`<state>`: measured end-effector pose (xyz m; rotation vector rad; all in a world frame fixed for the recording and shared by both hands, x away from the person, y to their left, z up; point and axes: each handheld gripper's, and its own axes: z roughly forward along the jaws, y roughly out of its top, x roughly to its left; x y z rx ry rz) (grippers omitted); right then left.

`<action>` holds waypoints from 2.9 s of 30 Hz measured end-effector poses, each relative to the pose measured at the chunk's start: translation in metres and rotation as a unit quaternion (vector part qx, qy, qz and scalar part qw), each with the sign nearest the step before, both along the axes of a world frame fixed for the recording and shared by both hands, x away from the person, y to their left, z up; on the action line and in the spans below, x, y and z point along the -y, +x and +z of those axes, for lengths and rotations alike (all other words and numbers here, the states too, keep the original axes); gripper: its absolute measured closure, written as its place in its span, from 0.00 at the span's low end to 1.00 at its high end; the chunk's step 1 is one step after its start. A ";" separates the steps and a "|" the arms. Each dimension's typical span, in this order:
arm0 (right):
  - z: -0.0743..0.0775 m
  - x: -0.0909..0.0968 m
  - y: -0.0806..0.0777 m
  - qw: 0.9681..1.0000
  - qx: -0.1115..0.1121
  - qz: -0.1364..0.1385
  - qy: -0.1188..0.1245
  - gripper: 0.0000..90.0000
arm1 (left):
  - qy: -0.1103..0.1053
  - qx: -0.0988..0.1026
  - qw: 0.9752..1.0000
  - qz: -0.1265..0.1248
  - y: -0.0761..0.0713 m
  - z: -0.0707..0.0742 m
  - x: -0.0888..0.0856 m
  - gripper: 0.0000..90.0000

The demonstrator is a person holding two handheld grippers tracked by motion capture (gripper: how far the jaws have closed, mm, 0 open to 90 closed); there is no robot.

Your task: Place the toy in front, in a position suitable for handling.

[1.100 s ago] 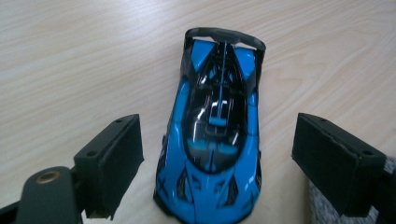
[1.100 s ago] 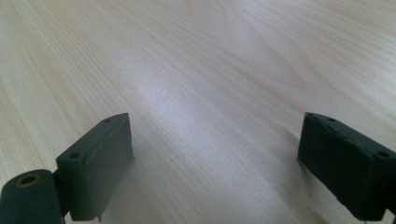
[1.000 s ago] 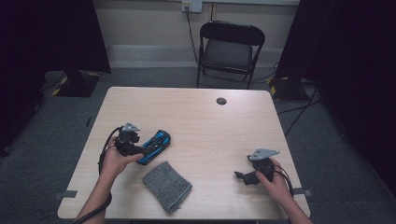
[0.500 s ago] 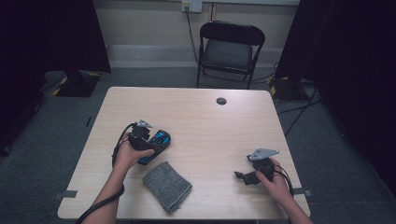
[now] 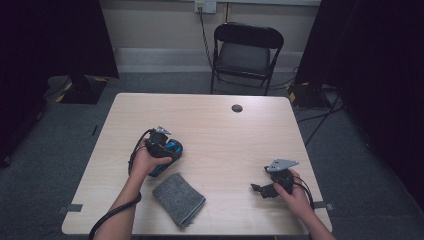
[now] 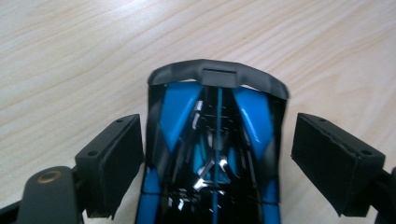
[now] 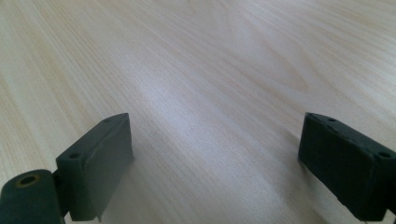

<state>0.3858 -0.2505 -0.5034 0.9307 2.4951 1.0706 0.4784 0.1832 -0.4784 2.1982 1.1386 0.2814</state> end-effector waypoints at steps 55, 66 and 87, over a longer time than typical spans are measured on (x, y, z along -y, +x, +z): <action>0.000 0.000 0.001 1.000 0.000 0.004 0.000 0.10 | 0.041 0.016 0.999 -0.013 0.002 0.003 0.006 0.28; 0.000 0.000 0.001 1.000 0.000 0.004 0.000 0.10 | 0.039 0.025 0.999 -0.014 -0.002 0.018 -0.002 0.28; 0.000 0.000 0.001 1.000 0.000 0.004 0.000 0.10 | 0.012 0.041 0.999 -0.026 0.002 0.051 0.005 0.28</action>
